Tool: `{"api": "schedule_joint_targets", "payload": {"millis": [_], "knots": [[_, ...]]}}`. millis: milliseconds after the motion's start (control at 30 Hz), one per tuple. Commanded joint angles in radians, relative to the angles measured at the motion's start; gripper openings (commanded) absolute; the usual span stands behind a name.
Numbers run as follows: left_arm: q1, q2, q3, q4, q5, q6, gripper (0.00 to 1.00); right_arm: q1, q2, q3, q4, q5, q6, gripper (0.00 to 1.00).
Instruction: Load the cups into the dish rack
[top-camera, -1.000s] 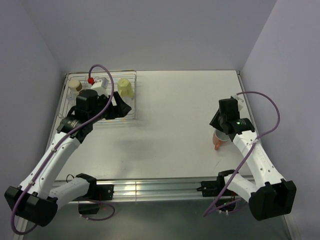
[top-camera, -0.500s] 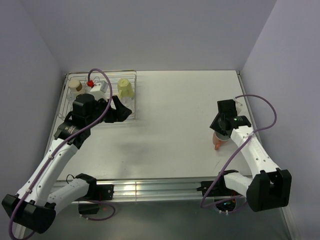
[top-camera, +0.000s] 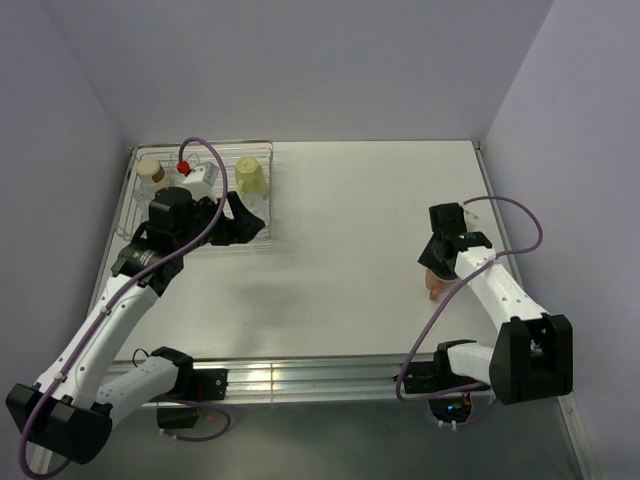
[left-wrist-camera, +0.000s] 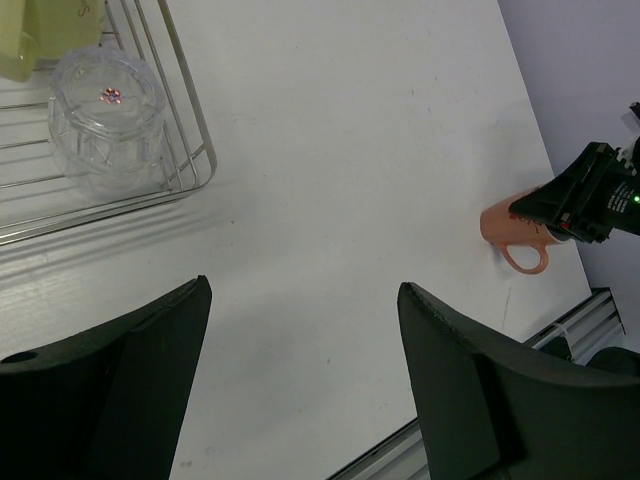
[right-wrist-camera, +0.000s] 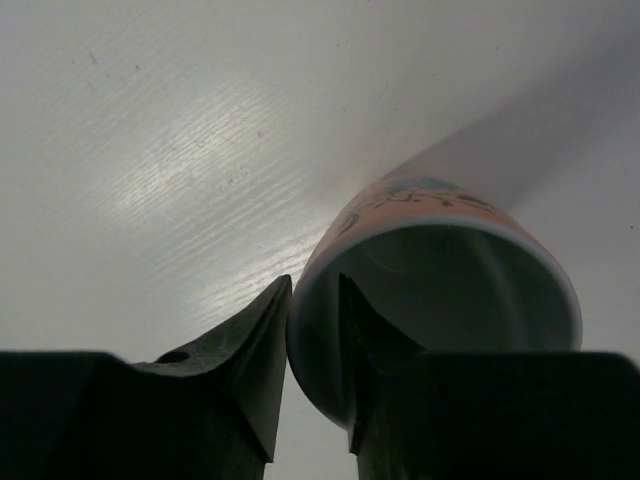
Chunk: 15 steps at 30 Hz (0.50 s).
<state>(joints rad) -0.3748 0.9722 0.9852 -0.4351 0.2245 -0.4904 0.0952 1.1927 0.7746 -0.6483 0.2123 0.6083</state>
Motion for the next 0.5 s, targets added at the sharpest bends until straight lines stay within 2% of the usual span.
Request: {"api": "schedule_joint_targets", "payload": {"millis": [0, 67, 100, 300, 467], "knots": [[-0.004, 0.008, -0.008, 0.038, 0.019, 0.013, 0.82, -0.009, 0.022, -0.009, 0.073, 0.003, -0.008, 0.27], [-0.004, 0.014, -0.006, 0.038, 0.018, 0.013, 0.82, -0.014, 0.031, -0.011, 0.084, -0.002, -0.016, 0.14], [-0.004, 0.016, -0.006, 0.036, 0.015, 0.013, 0.82, -0.015, 0.036, -0.006, 0.085, -0.005, -0.024, 0.00], [-0.001, 0.029, -0.023, 0.070, 0.044, -0.008, 0.82, -0.015, -0.019, 0.090, 0.091, -0.141, -0.065, 0.00], [0.010, 0.031, -0.046, 0.150, 0.153, -0.036, 0.83, 0.006, -0.010, 0.247, 0.107, -0.400, -0.048, 0.00]]}}
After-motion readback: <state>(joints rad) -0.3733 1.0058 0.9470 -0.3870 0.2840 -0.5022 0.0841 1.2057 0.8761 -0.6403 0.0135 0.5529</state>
